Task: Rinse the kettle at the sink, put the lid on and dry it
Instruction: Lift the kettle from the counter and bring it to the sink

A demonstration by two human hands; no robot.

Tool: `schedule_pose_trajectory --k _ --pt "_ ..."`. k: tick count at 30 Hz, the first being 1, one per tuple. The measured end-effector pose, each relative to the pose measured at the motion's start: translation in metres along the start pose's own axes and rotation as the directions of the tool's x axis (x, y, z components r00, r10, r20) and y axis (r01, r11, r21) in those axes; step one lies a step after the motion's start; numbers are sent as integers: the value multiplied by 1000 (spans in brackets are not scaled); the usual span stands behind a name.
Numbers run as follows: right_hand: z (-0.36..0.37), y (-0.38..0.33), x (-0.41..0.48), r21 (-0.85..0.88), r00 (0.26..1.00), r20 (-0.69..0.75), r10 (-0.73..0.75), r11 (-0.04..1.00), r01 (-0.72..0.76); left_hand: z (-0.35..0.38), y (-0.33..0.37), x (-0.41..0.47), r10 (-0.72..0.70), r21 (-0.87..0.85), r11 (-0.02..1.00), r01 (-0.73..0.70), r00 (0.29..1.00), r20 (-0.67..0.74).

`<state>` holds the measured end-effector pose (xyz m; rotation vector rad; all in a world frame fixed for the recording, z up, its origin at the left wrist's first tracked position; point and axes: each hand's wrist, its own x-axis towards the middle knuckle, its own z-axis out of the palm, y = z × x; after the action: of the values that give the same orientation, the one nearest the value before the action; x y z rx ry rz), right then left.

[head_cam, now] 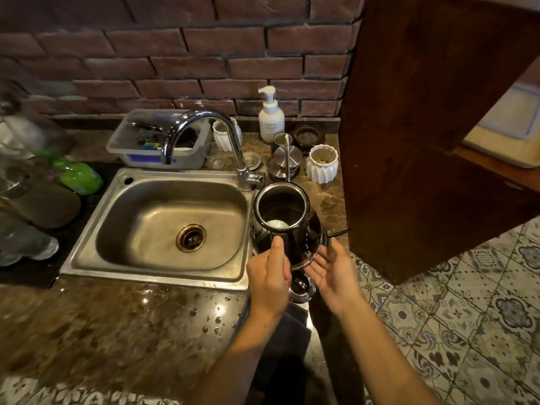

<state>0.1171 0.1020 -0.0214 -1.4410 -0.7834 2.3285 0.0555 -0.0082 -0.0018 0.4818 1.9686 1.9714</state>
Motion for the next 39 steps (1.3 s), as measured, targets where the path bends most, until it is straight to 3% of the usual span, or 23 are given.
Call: schedule_pose_trajectory --k 28,39 --pt "131 193 -147 124 997 -4 -80 989 80 -249 42 -78 117 -21 993 -117 993 20" --pt "156 202 -144 61 998 9 -57 997 57 -272 39 -68 89 -25 996 -90 996 -5"
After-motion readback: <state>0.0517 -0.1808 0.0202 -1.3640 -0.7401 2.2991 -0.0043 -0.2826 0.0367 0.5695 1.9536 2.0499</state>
